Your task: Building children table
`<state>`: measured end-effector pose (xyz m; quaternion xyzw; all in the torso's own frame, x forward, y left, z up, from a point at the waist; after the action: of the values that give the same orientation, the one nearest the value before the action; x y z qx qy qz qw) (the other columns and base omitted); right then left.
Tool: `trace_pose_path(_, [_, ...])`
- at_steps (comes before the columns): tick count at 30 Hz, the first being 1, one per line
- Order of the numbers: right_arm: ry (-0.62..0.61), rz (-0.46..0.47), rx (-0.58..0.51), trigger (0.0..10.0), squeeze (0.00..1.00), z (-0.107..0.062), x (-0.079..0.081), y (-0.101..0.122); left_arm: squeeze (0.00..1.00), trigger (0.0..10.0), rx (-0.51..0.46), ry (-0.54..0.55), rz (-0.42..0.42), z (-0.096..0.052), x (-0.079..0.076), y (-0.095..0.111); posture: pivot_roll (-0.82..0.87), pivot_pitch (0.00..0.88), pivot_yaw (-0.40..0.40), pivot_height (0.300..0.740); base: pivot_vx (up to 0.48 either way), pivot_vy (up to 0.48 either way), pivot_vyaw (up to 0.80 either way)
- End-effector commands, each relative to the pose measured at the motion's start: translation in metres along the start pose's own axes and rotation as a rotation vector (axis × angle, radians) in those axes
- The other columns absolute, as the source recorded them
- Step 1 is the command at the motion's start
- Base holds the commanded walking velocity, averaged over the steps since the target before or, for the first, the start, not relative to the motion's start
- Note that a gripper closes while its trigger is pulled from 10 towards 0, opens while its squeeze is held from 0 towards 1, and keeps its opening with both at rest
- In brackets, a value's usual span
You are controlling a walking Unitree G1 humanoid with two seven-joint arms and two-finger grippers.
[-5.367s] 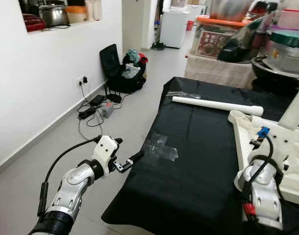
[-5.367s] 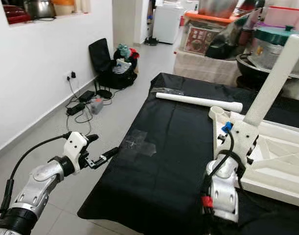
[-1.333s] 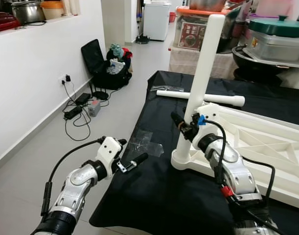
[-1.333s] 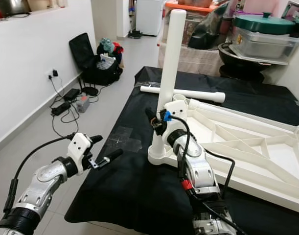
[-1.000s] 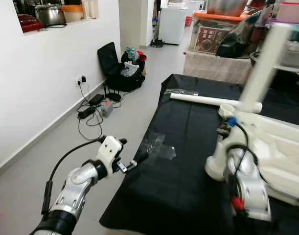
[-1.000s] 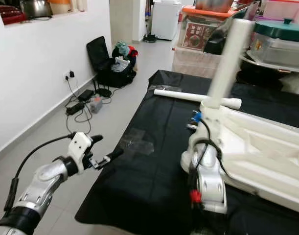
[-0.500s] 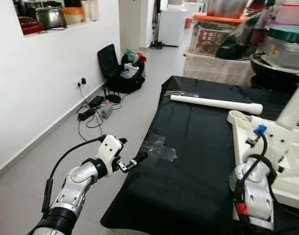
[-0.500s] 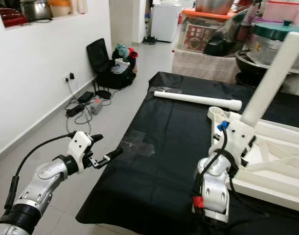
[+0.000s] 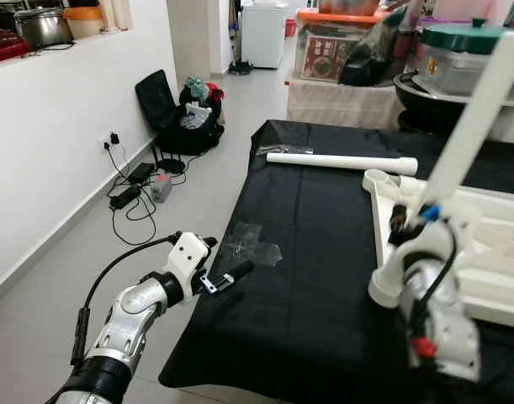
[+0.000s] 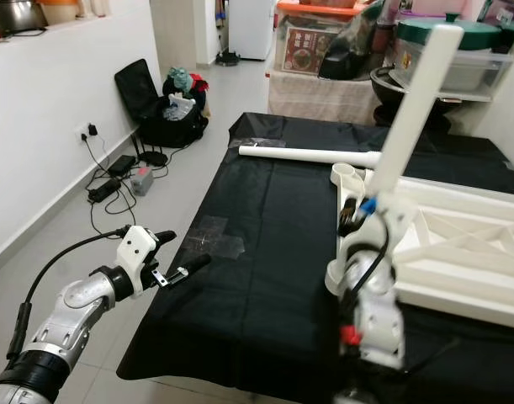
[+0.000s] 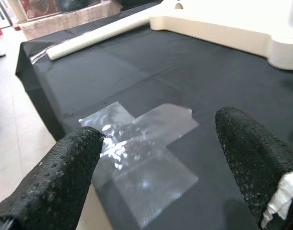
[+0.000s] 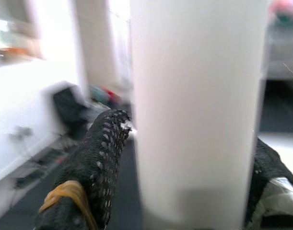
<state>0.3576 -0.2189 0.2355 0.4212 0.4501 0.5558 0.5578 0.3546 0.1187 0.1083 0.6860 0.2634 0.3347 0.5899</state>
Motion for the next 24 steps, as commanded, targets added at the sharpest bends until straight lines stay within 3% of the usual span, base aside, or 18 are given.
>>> trace_pose_path(1, [0.165,0.027,-0.009,10.0,0.0,0.002,0.029,-0.003,0.0,10.0,0.004,-0.004,0.012,0.001,0.002,0.0,-0.06,0.0,-0.03,0.74,0.0,0.0,0.0])
trace_pose_path(3, [0.222,0.016,-0.011,10.0,0.0,0.003,0.035,-0.004,0.0,10.0,0.001,-0.004,0.014,0.002,0.002,0.002,-0.06,0.0,-0.035,0.74,0.0,0.0,0.0])
trace_pose_path(4, [0.237,0.024,-0.012,3.3,0.0,0.005,0.04,-0.006,0.0,10.0,-0.005,-0.004,0.012,0.003,0.0,0.003,-0.04,0.0,-0.048,0.74,0.0,0.0,0.0])
trace_pose_path(6, [0.237,0.024,-0.012,3.3,0.0,0.005,0.04,-0.006,0.0,10.0,-0.005,-0.004,0.012,0.003,0.0,0.003,-0.04,0.0,-0.048,0.74,0.0,0.0,0.0])
trace_pose_path(7, [0.261,0.023,-0.019,0.0,0.0,0.003,0.046,-0.009,0.0,10.0,-0.009,-0.004,0.01,0.001,-0.002,0.002,-0.03,0.0,-0.051,0.74,0.0,0.0,0.0])
trace_pose_path(9, [0.261,0.023,-0.019,0.0,0.0,0.003,0.046,-0.009,0.0,10.0,-0.009,-0.004,0.01,0.001,-0.002,0.002,-0.03,0.0,-0.051,0.74,0.0,0.0,0.0])
trace_pose_path(12, [0.332,0.042,-0.022,0.0,0.0,-0.006,0.058,-0.015,0.0,10.0,-0.001,0.0,0.009,-0.004,0.0,-0.001,-0.04,0.0,-0.038,0.74,0.0,0.0,0.0])
trace_pose_path(17, [0.295,0.024,0.02,0.0,0.0,-0.013,0.054,-0.028,0.0,10.0,0.006,-0.004,0.013,-0.003,0.002,-0.001,-0.06,0.0,-0.025,0.74,0.0,0.0,0.0])
trace_pose_path(18, [0.19,-0.014,0.077,0.0,0.0,-0.012,0.042,-0.039,0.0,10.0,0.002,-0.011,0.015,0.001,0.0,0.001,-0.06,0.0,-0.023,0.74,0.0,0.0,0.0])
trace_pose_path(19, [-0.154,-0.049,0.206,0.0,0.0,-0.013,0.001,-0.06,0.0,10.0,-0.006,-0.02,0.013,0.004,-0.002,0.003,-0.06,0.0,-0.021,0.74,0.0,0.0,0.0])
trace_pose_path(20, [-0.154,-0.049,0.206,0.0,0.0,-0.013,0.001,-0.06,0.0,10.0,-0.006,-0.02,0.013,0.004,-0.002,0.003,-0.06,0.0,-0.021,0.74,0.0,0.0,0.0])
trace_pose_path(21, [-0.458,-0.092,0.302,0.0,0.0,-0.029,-0.035,-0.075,0.0,10.0,-0.011,-0.026,0.012,0.006,-0.005,0.004,-0.06,0.0,-0.02,0.74,0.0,0.0,0.0])
trace_pose_path(22, [-0.653,-0.123,0.363,0.0,0.0,-0.044,-0.056,-0.083,0.0,10.0,-0.014,-0.029,0.012,0.006,-0.006,0.004,-0.06,0.0,-0.02,0.74,0.0,0.0,0.0])
trace_pose_path(24, [-0.653,-0.123,0.363,0.0,0.0,-0.044,-0.056,-0.083,0.0,10.0,-0.014,-0.029,0.012,0.006,-0.006,0.004,-0.06,0.0,-0.02,0.74,0.0,0.0,0.0])
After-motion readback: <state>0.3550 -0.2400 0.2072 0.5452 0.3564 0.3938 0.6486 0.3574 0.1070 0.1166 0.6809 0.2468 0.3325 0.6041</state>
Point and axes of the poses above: a point about 5 cm out from each wrist's last joint towards the gripper, its own z axis pointing out of the wrist towards the gripper, its own y axis along the axis of the wrist's last joint, x = y × z, the point moved 4 cm from there along z, pointing out of the wrist towards the gripper, and after that the axes turned 3 degrees about -z, right-handed, at the moved point
